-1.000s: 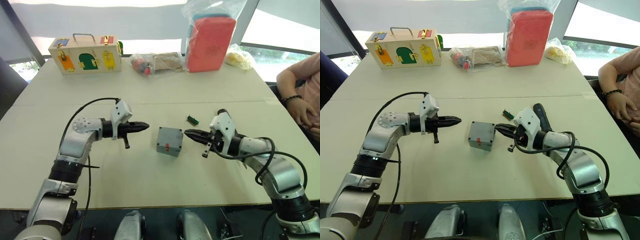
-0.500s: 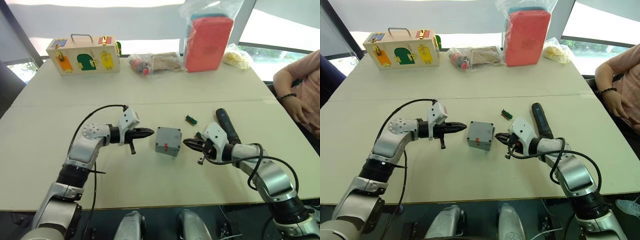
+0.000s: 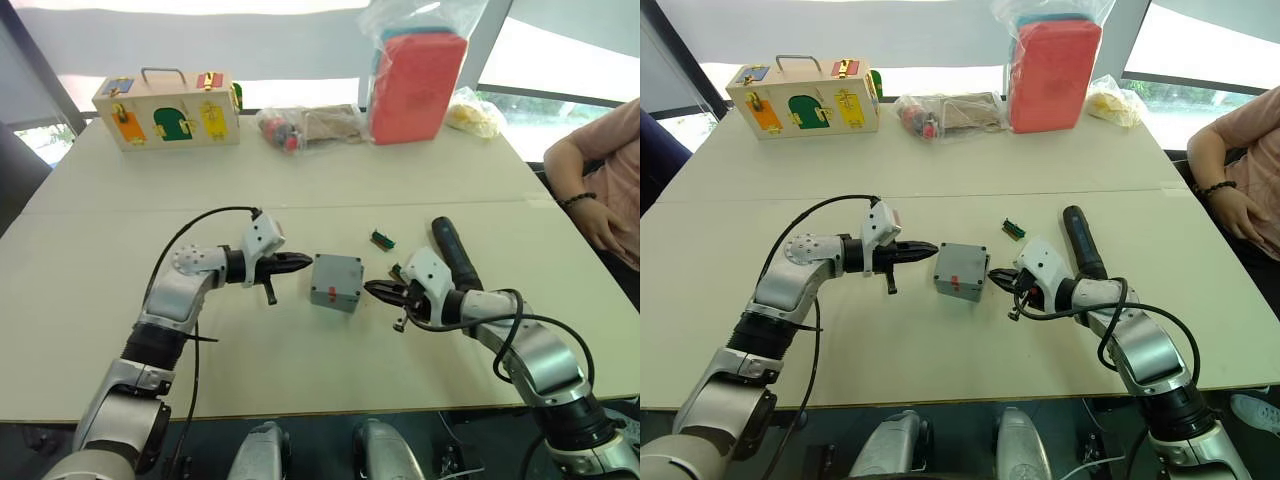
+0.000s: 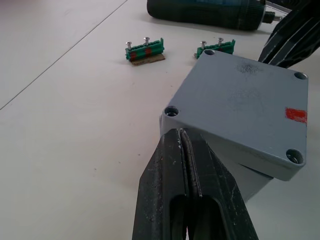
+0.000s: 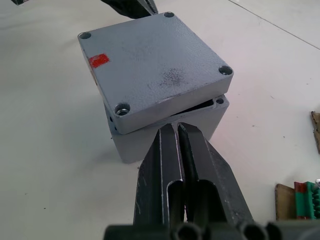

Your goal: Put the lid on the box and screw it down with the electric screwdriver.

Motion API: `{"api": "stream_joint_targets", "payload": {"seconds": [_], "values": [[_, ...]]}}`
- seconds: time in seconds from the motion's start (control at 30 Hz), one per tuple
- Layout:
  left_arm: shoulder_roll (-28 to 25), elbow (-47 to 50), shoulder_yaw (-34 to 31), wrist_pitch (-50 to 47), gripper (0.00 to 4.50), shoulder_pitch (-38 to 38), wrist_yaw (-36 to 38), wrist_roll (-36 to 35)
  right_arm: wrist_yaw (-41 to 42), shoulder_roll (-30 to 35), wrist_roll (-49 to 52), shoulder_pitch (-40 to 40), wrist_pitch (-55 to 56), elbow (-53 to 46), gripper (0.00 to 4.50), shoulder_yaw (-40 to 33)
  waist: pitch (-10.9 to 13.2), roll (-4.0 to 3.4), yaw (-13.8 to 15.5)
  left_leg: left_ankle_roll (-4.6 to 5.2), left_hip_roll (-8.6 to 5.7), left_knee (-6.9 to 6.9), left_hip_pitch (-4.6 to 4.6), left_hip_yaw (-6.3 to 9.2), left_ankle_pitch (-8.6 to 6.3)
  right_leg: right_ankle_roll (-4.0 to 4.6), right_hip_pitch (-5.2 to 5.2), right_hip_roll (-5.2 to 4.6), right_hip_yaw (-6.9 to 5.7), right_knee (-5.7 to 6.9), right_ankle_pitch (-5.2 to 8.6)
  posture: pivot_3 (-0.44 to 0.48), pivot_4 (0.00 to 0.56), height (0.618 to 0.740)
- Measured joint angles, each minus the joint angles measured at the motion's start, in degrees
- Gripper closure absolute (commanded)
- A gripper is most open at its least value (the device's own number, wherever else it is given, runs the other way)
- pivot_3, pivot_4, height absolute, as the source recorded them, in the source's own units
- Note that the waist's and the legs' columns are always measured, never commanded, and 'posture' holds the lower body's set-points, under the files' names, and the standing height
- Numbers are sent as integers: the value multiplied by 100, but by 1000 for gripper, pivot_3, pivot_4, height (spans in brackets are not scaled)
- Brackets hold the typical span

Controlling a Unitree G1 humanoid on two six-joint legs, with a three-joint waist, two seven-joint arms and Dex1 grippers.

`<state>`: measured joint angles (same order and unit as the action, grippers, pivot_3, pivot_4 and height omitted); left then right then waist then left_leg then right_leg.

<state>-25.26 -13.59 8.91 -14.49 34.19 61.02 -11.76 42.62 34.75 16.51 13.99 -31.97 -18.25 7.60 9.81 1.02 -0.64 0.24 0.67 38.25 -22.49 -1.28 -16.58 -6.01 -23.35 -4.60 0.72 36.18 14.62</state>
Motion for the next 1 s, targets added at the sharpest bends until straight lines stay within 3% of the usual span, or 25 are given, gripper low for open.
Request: {"api": "stream_joint_targets", "payload": {"seconds": [1.0], "values": [[67, -347, 89, 192, 4500, 179, -46, 84, 55, -76, 53, 71, -31, -110, 4422, 2, 0, 0, 1, 0, -3, 0, 0, 0, 0, -1, 0, 0, 0, 1, -1, 0, 150, 730]]}}
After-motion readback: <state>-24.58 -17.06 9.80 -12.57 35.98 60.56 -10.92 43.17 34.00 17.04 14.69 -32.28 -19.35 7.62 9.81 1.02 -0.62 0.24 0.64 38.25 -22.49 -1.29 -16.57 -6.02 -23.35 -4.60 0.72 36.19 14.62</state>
